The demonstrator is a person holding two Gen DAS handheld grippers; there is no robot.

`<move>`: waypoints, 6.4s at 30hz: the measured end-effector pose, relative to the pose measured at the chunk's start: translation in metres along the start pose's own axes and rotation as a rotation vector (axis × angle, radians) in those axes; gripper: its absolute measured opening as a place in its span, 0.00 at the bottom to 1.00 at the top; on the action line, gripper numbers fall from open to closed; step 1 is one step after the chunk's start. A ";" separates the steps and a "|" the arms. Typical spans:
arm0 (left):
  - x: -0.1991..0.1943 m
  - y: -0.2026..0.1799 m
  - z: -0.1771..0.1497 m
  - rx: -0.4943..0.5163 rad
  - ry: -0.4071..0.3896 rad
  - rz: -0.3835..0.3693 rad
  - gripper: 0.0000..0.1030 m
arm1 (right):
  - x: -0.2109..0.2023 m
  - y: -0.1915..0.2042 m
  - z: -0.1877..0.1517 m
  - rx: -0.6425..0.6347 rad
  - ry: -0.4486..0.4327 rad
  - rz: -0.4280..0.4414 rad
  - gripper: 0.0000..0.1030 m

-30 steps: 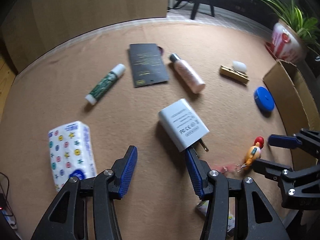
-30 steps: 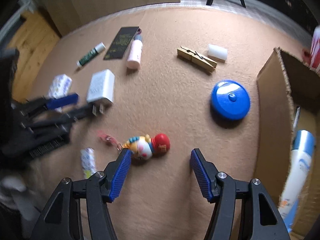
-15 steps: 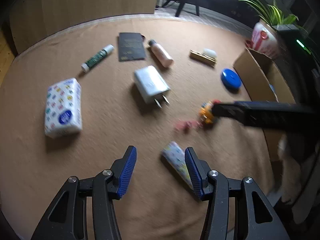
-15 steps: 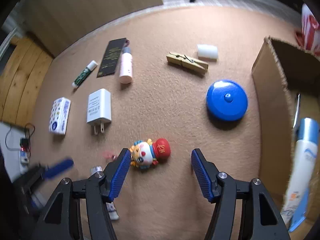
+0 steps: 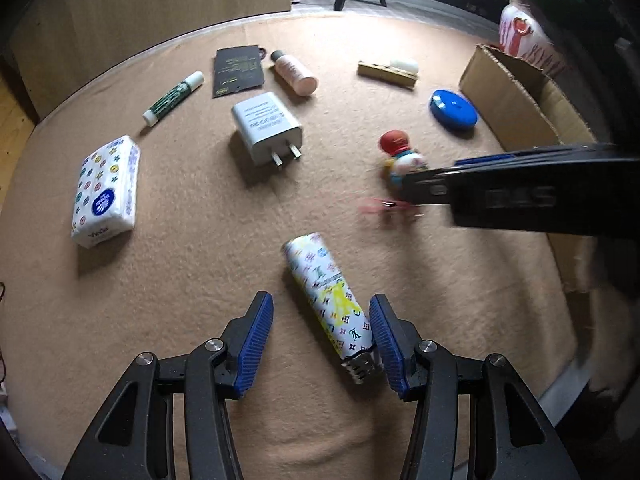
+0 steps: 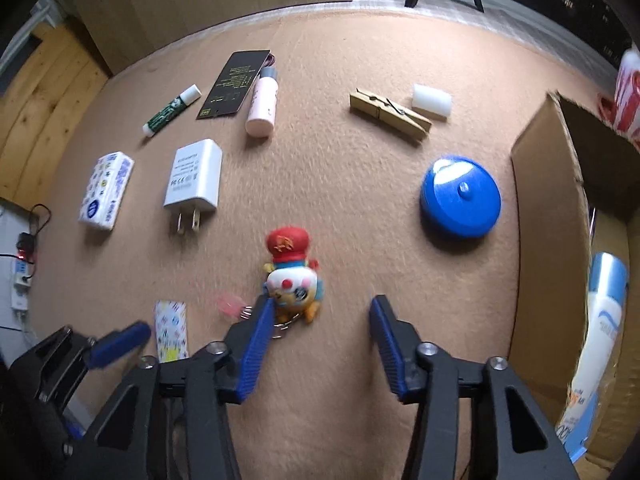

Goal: Organize objects
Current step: 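Grasp the patterned white lighter with the left tool while the right tool lowers onto the clown figurine, then close the right tool on the clown figurine, then carry lighter and clown into the cardboard box and open both tools, then move the left tool to the purple cable on the black card, then close the left tool on the purple cable loop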

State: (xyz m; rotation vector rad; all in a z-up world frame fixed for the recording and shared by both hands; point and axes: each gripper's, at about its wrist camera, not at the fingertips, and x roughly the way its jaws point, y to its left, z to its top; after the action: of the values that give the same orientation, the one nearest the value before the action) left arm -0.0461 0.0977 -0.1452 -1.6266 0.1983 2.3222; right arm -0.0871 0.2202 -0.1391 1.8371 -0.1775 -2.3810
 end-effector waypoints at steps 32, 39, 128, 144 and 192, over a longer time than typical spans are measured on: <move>-0.013 0.056 0.001 -0.204 -0.030 -0.082 0.24 | -0.024 -0.009 -0.005 0.009 -0.091 0.094 0.17; -0.024 0.057 0.009 -0.210 -0.055 -0.105 0.24 | -0.048 -0.030 -0.018 0.061 -0.124 0.122 0.04; 0.019 0.092 0.215 -0.112 -0.035 -0.072 0.43 | -0.124 -0.089 -0.080 0.342 -0.310 0.011 0.62; 0.094 0.121 0.281 -0.192 0.053 -0.078 0.42 | -0.114 -0.101 -0.089 0.390 -0.255 -0.051 0.62; 0.020 0.102 0.140 -0.160 -0.017 -0.197 0.48 | -0.077 -0.021 -0.044 0.111 -0.199 0.102 0.62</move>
State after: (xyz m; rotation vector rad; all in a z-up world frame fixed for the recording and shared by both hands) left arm -0.2100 0.0432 -0.1214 -1.6171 -0.1493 2.2483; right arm -0.0255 0.2535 -0.0810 1.5882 -0.4209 -2.5243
